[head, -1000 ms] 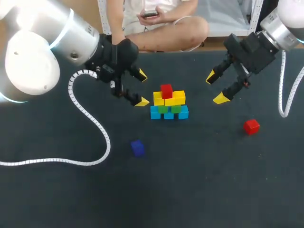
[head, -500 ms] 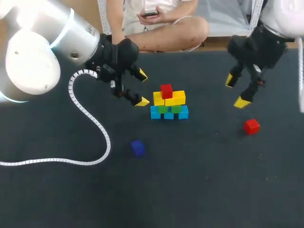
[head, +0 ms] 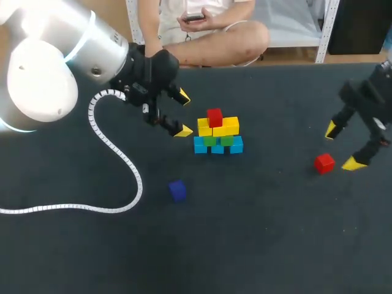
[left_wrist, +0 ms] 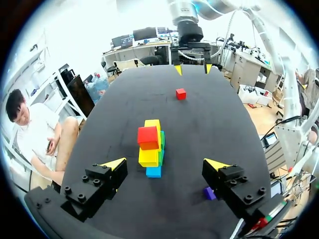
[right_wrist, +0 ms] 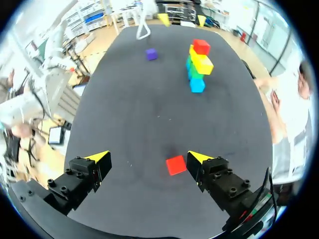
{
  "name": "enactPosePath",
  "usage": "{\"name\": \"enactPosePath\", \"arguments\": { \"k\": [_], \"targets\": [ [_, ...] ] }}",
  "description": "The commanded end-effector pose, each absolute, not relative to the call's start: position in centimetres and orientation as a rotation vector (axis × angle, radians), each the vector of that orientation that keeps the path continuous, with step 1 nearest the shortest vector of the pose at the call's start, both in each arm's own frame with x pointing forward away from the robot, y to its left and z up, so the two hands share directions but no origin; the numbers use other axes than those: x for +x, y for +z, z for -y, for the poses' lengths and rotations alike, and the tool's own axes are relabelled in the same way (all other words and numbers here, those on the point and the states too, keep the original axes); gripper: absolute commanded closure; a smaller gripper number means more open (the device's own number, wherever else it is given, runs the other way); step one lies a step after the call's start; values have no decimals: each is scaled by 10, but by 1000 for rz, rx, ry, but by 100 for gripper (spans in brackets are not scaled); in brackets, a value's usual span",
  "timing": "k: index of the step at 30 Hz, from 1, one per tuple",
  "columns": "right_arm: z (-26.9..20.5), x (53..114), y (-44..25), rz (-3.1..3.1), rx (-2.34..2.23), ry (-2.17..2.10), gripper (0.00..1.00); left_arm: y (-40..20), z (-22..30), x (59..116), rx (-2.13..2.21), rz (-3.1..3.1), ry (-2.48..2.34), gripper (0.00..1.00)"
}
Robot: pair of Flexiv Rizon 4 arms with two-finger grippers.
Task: Place the blue cubes, place green cubes on the blue cubes, place the yellow cubes on the green cubes, then place the red cubes on the yellow cubes, and place purple cube on the red cubes.
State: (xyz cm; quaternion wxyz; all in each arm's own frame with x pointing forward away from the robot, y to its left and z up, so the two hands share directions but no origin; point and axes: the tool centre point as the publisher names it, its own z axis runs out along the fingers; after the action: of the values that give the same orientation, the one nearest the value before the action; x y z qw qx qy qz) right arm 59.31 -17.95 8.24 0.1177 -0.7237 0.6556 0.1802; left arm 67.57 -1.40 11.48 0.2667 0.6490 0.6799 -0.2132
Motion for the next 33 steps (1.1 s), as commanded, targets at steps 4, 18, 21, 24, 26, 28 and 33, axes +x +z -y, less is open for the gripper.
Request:
{"name": "enactPosePath", "arguments": {
  "k": [4, 18, 21, 24, 26, 28, 33],
  "targets": [
    [195, 588, 73, -1786, -2104, 457, 0, 115, 13, 676, 1754, -1832, -578, 0],
    [192, 610, 34, -1780, -2080, 618, 0, 115, 13, 676, 1754, -1832, -578, 0],
    [195, 615, 31, -1728, -2076, 650, 0, 115, 13, 676, 1754, -1832, -578, 0],
    [197, 622, 29, -1725, -2085, 660, 0, 115, 13, 676, 1754, -1832, -578, 0],
    [195, 625, 27, -1718, -2098, 674, 0, 115, 13, 676, 1754, -1832, -578, 0],
    [194, 627, 24, -1717, -2102, 700, 0, 115, 13, 676, 1754, -1832, -578, 0],
    [187, 625, 20, -1709, -2100, 722, 0, 115, 13, 676, 1754, -1832, -578, 0]
  ]
}}
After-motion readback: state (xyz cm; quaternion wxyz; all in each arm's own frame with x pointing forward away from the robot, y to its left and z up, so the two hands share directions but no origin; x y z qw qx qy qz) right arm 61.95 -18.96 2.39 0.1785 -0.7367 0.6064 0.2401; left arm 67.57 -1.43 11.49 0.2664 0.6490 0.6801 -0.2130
